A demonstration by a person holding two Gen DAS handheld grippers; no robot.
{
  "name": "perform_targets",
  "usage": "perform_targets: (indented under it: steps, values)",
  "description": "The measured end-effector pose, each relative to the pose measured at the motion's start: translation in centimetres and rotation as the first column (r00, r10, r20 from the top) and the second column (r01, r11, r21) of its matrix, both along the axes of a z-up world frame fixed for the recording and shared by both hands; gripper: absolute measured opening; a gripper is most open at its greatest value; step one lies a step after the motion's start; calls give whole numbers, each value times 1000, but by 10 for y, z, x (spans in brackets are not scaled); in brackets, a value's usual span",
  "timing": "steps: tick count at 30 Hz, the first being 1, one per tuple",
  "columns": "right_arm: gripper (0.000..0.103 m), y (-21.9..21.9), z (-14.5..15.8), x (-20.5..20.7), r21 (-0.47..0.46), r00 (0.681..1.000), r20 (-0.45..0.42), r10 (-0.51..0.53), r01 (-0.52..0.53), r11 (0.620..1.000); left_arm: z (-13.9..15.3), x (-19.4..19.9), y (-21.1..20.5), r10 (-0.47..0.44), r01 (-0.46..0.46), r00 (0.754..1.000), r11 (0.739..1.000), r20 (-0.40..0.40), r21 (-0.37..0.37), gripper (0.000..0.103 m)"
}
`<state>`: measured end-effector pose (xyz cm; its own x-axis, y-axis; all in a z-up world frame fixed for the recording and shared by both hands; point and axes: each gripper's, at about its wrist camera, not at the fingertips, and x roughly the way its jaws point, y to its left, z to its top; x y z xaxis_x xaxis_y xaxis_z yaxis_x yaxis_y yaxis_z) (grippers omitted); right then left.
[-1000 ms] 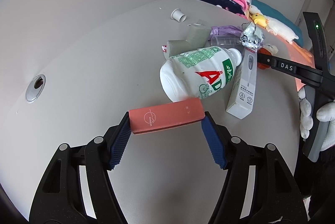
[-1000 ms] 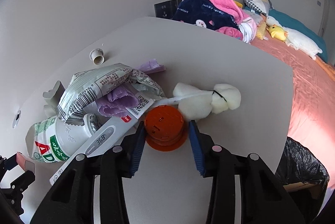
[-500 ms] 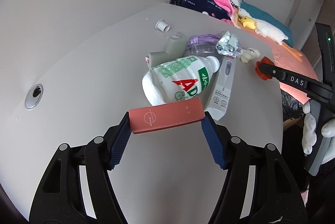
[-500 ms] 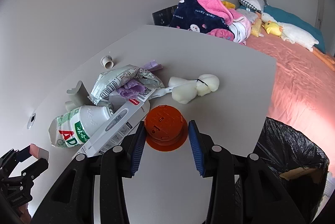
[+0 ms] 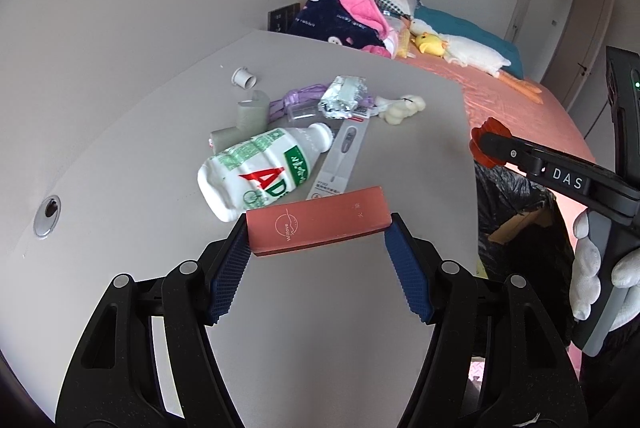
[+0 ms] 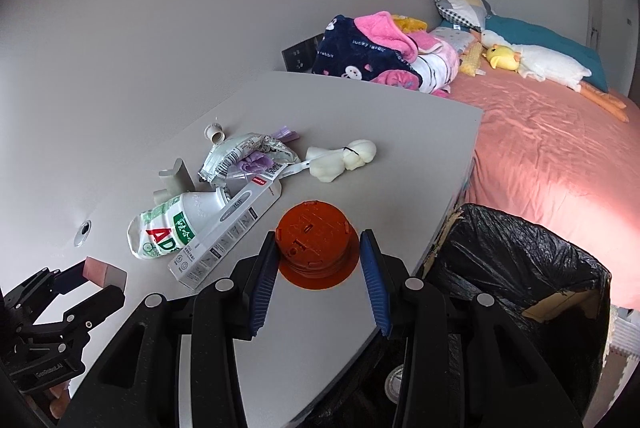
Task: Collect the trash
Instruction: 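Carry the pink box and red cups over the trash bag and open both tools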
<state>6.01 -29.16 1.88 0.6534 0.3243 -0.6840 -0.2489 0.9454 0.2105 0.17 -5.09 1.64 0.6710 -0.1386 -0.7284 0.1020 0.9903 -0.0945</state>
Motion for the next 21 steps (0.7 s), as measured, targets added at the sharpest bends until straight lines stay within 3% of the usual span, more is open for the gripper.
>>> perform_targets:
  steps: [21]
  values:
    - [43,-68,13,-35,34,994,26,-103,102,994,5,-1,-77,-164,164,986,986,4,-13,65]
